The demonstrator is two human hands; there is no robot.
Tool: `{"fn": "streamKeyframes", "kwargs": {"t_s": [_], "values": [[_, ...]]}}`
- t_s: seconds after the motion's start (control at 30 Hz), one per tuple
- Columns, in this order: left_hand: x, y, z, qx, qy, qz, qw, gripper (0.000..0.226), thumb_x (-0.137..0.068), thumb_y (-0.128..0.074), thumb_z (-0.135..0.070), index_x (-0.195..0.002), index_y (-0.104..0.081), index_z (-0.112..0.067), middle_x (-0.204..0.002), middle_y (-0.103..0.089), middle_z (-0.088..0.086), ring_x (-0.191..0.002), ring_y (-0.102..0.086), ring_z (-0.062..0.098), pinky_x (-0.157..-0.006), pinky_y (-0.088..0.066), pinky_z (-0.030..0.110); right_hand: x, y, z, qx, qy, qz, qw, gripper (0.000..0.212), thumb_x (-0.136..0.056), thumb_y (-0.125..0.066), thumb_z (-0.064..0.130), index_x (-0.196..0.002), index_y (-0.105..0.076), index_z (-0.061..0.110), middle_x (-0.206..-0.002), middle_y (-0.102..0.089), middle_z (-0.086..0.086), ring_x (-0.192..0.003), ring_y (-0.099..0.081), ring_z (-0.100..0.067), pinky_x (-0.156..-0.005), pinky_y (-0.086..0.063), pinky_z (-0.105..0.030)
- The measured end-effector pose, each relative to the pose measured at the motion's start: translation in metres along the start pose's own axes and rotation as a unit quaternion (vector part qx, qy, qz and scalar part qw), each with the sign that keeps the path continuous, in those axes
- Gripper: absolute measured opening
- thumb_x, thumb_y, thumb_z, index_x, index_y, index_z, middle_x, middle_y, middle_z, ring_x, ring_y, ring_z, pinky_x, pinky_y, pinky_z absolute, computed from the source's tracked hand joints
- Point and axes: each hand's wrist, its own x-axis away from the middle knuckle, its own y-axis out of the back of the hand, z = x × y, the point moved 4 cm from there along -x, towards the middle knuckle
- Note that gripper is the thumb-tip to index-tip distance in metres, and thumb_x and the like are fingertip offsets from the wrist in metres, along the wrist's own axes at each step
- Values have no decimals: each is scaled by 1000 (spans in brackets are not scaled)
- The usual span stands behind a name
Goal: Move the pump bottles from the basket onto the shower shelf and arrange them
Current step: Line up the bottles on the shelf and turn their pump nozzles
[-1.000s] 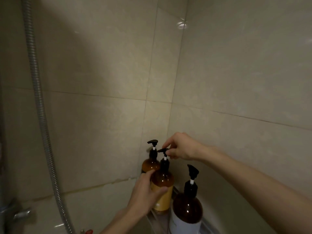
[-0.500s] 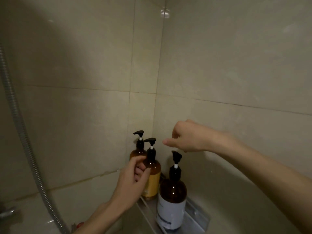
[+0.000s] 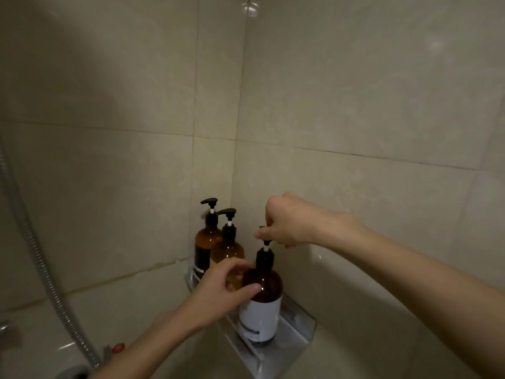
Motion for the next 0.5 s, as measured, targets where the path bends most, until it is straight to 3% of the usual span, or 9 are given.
{"fn": "streamKeyframes", "kwargs": {"t_s": [0.07,0.3,0.4,0.5], "values": [[2,-3,0,13,7,12,1000,43,-70,-71,-51,-108,-52,-48,-107,-62,-19,-97,-56,-14,-78,-51,16,1,0,2,6,-4,-5,1000,38,-83,-63,41,-55,-54,17,-35,-55,4,-32,-54,-2,-32,-35,-14],[2,-3,-1,19,11,39,999,46,-71,-76,-38,-109,-51,-45,-105,-62,-18,-95,-59,-11,-73,-51,11,9,6,10,18,9,21,1000,29,-88,-60,32,-64,-56,17,-54,-58,3,-44,-56,-3,-42,-38,-17],[-1,1,-1,25,8,68,997,42,-76,-73,-30,-105,-50,-51,-105,-62,-23,-100,-57,-15,-77,-48,10,11,5,12,-7,19,30,999,15,-89,-59,23,-86,-67,11,-60,-54,7,-55,-56,-6,-47,-39,-17],[-3,3,0,43,16,86,995,45,-81,-69,-23,-116,-51,-45,-104,-61,-27,-102,-55,-17,-81,-46,8,10,4,13,-25,44,37,998,19,-89,-58,14,-104,-67,7,-62,-47,12,-62,-52,-7,-53,-36,-16]]}}
